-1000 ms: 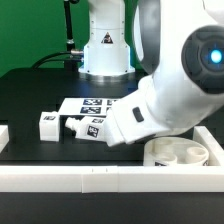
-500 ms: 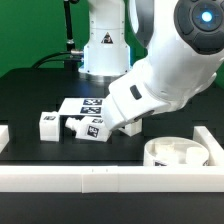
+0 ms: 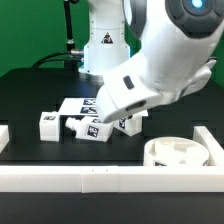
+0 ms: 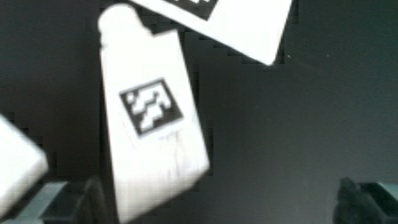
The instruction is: Assemble stool
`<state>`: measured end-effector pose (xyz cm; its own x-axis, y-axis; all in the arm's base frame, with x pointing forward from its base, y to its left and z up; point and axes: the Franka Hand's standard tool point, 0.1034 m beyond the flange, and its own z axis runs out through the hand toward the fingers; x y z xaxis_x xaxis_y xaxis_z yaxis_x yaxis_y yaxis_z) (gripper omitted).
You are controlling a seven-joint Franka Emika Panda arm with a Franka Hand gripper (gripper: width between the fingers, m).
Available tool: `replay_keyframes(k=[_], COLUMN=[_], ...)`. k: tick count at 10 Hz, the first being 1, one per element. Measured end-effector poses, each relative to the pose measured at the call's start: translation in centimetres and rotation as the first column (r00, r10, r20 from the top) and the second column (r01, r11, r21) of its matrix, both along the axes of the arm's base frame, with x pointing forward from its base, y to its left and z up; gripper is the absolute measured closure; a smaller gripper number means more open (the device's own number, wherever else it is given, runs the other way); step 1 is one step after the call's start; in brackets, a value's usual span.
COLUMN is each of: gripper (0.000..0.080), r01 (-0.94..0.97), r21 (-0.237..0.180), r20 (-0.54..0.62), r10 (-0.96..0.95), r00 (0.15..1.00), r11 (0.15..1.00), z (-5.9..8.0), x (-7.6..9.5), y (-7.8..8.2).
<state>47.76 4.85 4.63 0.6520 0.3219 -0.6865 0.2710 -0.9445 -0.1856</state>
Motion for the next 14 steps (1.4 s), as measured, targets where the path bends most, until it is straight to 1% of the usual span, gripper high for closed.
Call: replay_keyframes(k=[1, 2, 4, 6, 7, 8, 9, 10, 11, 12, 13, 14], gripper=[0.0151, 0.0151, 0.0151, 0.0151, 0.0151, 0.0151, 0.0151, 0.0151, 0.0151, 0.0151, 0.0151, 0.0151], r01=[-0.007, -0.006, -0.006, -0.009, -0.012, -0.046, -0.066, -0.086, -0.085, -0.087, -0.087, -0.097], r21=[-0.009, -0.003, -0.003, -0.005, -0.011, -0.026, -0.003, 0.04, 0.037, 0.04, 0.039, 0.048], r20=[0.026, 0.025, 0.02, -0.017, -0.067, -0.129, -0.184, -0.296, -0.322, -0.299, -0.296, -0.282], r10=[0.007, 0.006, 0.006, 0.009, 0.012, 0.042, 0.064, 0.094, 0.092, 0.095, 0.095, 0.106], r00=[1.0, 1.0, 1.0, 1.0, 0.998, 0.991, 0.981, 0.951, 0.942, 0.95, 0.95, 0.954], r11=[1.0, 1.0, 1.0, 1.0, 1.0, 0.999, 0.998, 0.995, 0.996, 0.995, 0.995, 0.994], z=[-0.1, 0.0, -0.1, -0.3, -0.2, 0.0, 0.3, 0.9, -0.2, -0.6, -0.2, -0.7], x=[-0.3, -0.3, -0.4, -0.9, -1.4, -1.5, -0.9, -0.2, 0.6, 1.2, 1.1, 1.3], y=[0.1, 0.2, 0.2, 0.3, 0.2, -0.4, -0.8, -1.2, -0.8, -0.7, -0.7, -0.7])
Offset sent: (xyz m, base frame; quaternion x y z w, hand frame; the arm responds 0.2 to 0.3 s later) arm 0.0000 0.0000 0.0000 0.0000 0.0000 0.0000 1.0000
